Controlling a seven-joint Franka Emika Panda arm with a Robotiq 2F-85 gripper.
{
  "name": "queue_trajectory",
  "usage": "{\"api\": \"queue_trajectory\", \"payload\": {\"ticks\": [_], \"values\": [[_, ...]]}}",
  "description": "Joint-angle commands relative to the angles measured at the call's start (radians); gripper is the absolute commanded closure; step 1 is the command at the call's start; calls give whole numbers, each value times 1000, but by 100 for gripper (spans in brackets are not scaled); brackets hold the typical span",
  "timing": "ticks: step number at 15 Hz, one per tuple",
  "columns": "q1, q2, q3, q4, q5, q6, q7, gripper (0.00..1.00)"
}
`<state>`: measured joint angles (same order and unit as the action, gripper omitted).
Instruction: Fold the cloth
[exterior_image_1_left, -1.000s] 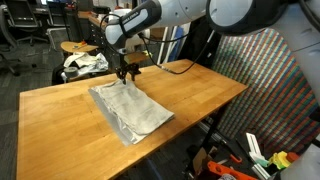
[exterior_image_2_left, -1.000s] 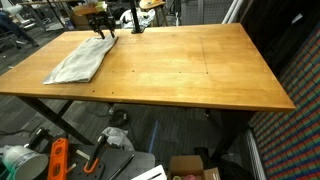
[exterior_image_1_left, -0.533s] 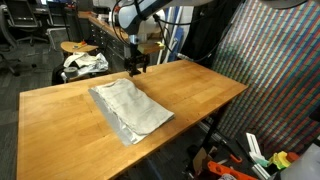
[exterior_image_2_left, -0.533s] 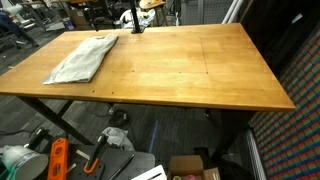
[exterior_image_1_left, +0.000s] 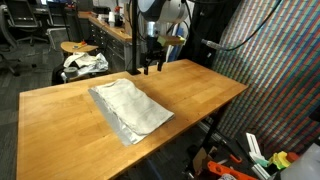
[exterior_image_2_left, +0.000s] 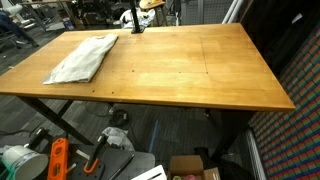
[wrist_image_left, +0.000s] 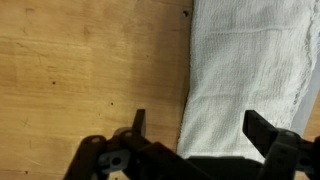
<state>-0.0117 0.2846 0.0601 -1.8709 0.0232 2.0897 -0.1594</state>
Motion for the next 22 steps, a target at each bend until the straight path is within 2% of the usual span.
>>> {"api": "queue_trajectory", "payload": {"ticks": [1, 7, 9, 22], "values": [[4, -144, -1, -130, 27, 25, -5, 0], [15, -222, -11, -163, 6, -9, 22, 0], [15, -186, -12, -137, 3, -11, 10, 0], [15, -191, -15, -146, 3, -22, 18, 0]]}}
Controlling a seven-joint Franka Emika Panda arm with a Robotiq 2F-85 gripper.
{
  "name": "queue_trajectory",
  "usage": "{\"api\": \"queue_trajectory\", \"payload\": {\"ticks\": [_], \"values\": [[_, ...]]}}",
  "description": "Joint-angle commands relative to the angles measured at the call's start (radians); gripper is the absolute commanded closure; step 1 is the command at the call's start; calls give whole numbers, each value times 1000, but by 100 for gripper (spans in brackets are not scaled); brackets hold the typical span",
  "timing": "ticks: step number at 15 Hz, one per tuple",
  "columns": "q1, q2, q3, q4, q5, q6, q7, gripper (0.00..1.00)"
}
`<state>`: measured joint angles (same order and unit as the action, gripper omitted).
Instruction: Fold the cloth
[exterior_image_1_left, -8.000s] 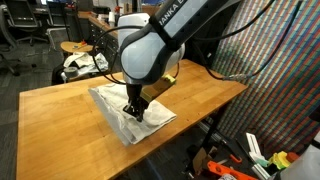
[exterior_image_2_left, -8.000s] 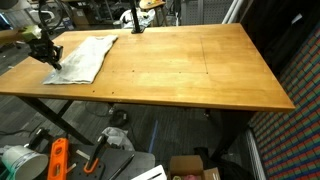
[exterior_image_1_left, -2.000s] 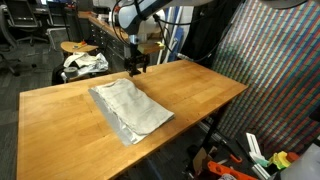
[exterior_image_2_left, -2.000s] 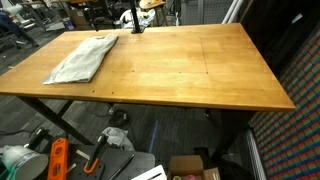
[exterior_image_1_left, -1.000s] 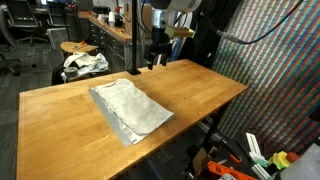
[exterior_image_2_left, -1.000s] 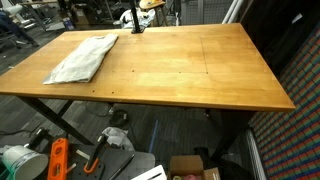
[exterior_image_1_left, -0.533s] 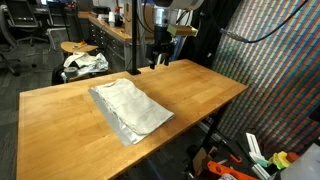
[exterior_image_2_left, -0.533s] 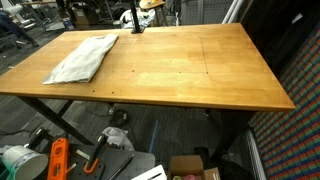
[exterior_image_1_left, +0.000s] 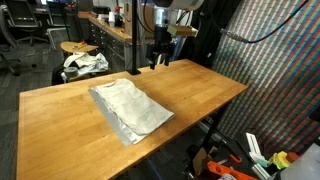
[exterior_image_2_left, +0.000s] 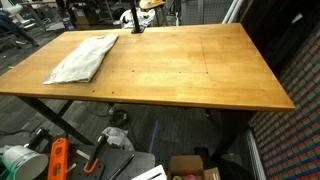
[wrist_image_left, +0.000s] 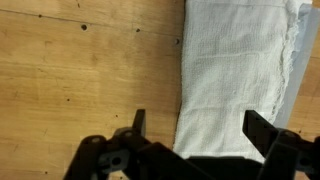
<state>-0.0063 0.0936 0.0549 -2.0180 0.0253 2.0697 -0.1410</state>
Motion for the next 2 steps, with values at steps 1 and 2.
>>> {"api": "queue_trajectory", "payload": {"ticks": [1, 2], "values": [[9, 0, -9, 1, 1, -2, 0, 0], [9, 0, -9, 1, 1, -2, 0, 0]]}}
